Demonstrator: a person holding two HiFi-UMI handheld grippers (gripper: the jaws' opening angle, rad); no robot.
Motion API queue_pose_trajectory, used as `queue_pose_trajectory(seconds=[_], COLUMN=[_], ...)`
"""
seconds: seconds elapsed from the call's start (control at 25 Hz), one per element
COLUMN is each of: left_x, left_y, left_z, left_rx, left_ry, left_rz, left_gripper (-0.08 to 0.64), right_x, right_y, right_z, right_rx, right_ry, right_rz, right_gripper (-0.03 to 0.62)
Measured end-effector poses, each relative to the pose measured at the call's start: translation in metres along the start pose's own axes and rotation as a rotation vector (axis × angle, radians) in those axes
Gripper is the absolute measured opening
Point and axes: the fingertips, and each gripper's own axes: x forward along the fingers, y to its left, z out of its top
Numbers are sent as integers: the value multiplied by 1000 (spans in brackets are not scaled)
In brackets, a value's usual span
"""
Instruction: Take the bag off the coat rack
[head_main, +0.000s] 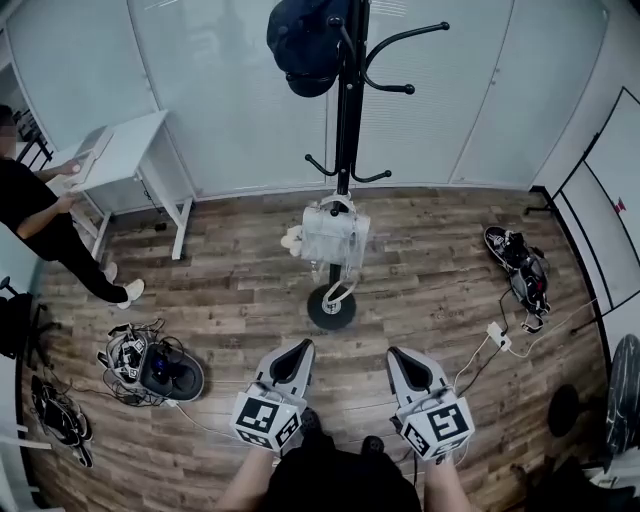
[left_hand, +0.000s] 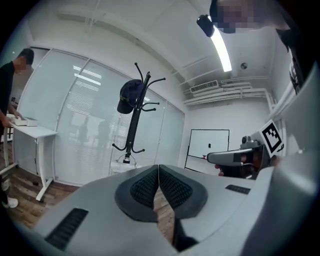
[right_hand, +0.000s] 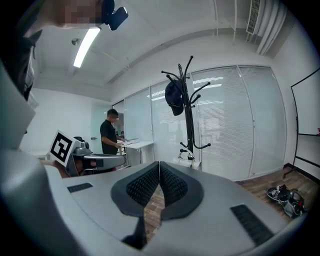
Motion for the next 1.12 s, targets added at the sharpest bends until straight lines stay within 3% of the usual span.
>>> queue_pose_trajectory(seconds=[0.48, 1.12], left_x=[20, 91], left_y=[25, 42], left_z=[-21, -34], left_rx=[13, -15], left_ry=[84, 126], left_rz=[-81, -87], left_gripper=[18, 20], right_x=[33, 110], right_y=[12, -51], right_z=[-28, -28], right_rx=[69, 41], right_ry=[83, 131], right_rz=[-59, -47], right_gripper=[31, 32])
